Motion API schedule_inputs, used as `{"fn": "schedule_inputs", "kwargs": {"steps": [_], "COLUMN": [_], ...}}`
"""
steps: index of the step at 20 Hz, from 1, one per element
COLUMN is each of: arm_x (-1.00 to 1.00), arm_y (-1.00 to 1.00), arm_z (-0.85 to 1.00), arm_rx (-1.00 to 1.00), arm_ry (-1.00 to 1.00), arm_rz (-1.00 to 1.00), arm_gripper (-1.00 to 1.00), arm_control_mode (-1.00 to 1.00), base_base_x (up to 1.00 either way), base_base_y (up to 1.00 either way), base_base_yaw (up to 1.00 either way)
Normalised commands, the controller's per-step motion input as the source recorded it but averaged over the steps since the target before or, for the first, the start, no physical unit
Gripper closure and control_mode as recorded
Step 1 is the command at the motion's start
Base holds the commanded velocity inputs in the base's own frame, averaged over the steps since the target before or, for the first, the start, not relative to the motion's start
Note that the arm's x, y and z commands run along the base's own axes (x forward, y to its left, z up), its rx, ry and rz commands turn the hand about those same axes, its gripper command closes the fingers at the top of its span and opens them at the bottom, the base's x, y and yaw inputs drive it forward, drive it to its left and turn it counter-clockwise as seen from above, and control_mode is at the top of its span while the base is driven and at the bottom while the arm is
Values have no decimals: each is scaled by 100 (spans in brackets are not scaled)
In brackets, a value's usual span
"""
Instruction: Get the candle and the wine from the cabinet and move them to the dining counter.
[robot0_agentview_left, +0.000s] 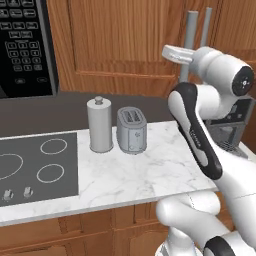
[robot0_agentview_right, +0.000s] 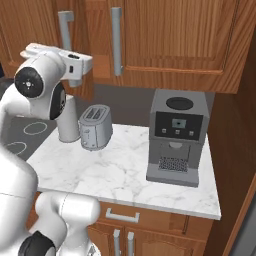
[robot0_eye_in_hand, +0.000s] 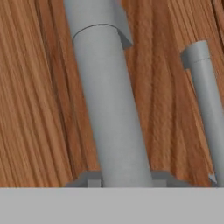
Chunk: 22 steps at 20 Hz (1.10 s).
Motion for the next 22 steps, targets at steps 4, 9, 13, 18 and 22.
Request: {"fn": "schedule_inputs", "kwargs": {"steps": [4, 9, 13, 18, 22], "arm_x": [-71, -69, -69, -64, -62], "arm_y": [50, 50, 49, 48, 48], "arm_z": [-7, -5, -6, -3, -4], "arm_rx": [0, 0, 0, 0, 0], "arm_ry": [8, 6, 4, 1, 3], "arm_rz": [8, 8, 7, 7, 8], "arm_gripper": [100, 100, 100, 100, 100], "arm_control_mode": [-100, -100, -100, -100, -100], "base_base_x": [0, 0, 0, 0, 0], "base_base_y": [0, 0, 0, 0, 0], "base_base_yaw": [0, 0, 0, 0, 0]}}
